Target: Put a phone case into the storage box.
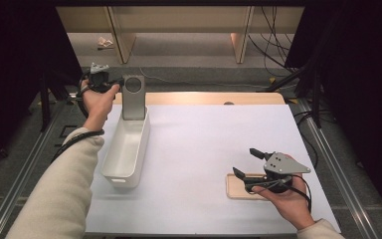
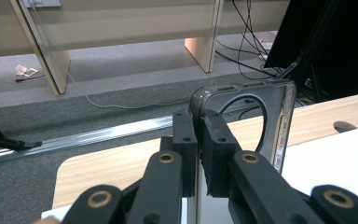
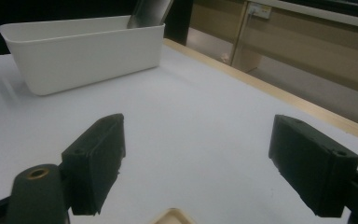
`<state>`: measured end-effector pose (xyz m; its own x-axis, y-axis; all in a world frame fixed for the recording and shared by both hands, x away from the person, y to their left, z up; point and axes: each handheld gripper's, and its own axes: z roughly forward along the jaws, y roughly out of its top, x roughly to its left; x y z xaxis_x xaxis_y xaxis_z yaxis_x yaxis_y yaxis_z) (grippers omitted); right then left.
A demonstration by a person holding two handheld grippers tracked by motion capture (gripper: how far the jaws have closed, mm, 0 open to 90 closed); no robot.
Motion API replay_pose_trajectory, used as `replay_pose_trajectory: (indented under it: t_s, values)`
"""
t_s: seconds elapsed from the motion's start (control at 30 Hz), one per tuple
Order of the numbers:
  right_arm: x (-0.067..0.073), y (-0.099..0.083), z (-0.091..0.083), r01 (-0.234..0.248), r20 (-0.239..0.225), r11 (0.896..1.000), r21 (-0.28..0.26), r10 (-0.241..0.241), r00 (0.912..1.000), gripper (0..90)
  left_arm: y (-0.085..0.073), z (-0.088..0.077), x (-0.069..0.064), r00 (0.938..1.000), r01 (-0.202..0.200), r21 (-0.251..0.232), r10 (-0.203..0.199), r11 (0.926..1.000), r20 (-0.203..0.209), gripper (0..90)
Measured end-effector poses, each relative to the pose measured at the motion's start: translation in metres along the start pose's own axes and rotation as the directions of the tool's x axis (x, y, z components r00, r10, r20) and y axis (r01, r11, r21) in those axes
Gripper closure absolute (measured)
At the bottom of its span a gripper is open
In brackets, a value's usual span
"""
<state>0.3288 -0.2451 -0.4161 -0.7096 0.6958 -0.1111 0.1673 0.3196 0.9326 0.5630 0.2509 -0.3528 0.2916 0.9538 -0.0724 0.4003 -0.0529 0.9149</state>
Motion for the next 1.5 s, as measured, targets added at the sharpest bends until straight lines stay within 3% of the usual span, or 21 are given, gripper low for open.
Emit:
replay_pose_trajectory:
  t_s: [0.8, 1.5]
  values:
    - [0.000, 0.000, 0.000, 0.001, -0.002, 1.000, 0.003, -0.001, 1.0000, 19.6, -0.014, 0.009, 0.001, 0.9998, 0.020, 0.028, -0.020, 0.9994, 0.001, 84.3]
    - [0.001, 0.000, 0.001, 0.004, -0.004, 1.000, 0.002, -0.004, 1.0000, 19.7, -0.035, 0.020, 0.003, 0.9995, -0.010, 0.124, 0.014, 0.9922, -0.028, 81.8]
